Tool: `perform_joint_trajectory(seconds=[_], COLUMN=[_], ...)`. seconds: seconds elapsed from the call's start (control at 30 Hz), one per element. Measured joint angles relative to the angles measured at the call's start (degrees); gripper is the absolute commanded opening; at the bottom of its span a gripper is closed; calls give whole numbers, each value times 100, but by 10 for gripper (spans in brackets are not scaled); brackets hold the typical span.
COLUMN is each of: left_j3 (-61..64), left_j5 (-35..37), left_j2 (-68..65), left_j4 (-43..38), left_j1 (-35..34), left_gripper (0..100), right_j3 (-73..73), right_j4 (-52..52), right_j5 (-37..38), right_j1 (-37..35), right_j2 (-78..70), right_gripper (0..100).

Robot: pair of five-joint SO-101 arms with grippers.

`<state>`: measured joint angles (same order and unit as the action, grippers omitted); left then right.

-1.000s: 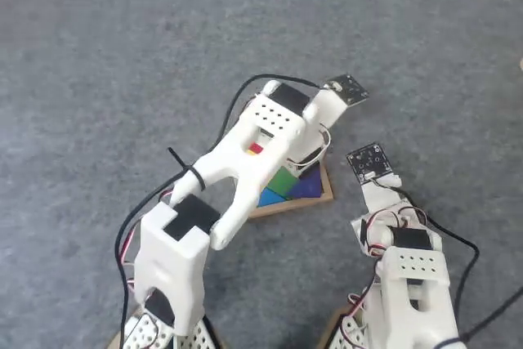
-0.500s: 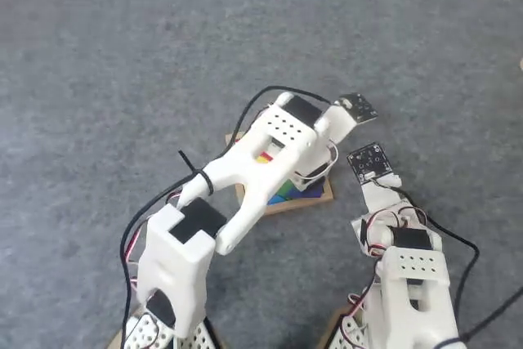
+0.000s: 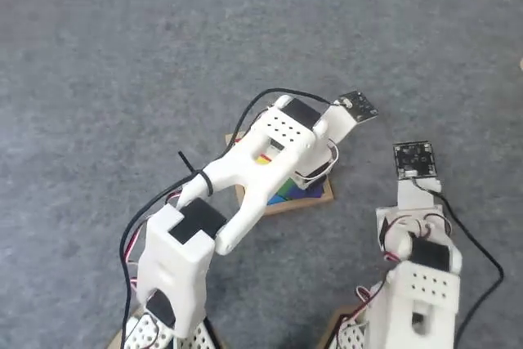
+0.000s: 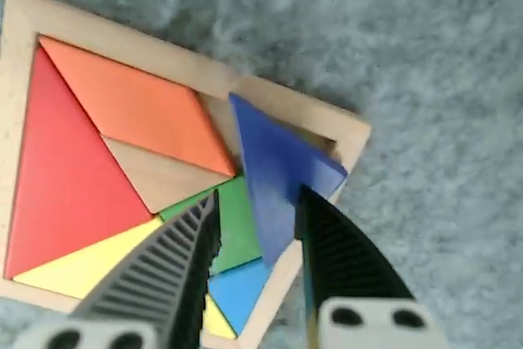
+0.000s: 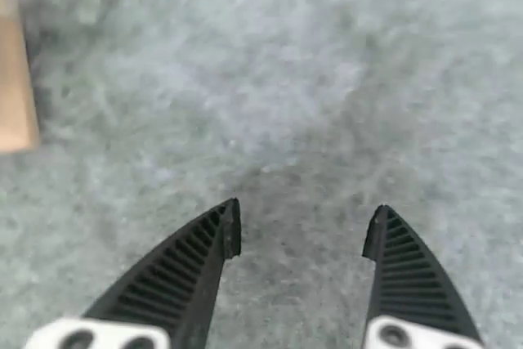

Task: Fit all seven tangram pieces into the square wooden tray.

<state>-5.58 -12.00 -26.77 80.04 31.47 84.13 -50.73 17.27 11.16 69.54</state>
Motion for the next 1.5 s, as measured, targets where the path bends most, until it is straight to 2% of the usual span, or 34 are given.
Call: perform_joint_trajectory(seconds=[0.3, 0.43, 0.8, 1.23, 1.5], left_j3=[-62, -492, -1802, -1837, -1697], left_j5=[18, 18, 26, 35, 9], left_j2=[-220, -580, -1415, -1407, -1020], left_j4=[0, 0, 360, 659, 738], left_j1=[9, 18, 18, -9, -404], left_gripper=[148, 148, 148, 148, 148], right_j3=[431, 571, 580, 580, 580], right_j4=[-1099, -1468, -1503, -1503, -1503], right_j5=[-35, 9, 9, 9, 9], right_j1=[18, 18, 18, 18, 18], right_j2=[2541, 3323, 3358, 3358, 3358], right_gripper=[253, 253, 253, 253, 253])
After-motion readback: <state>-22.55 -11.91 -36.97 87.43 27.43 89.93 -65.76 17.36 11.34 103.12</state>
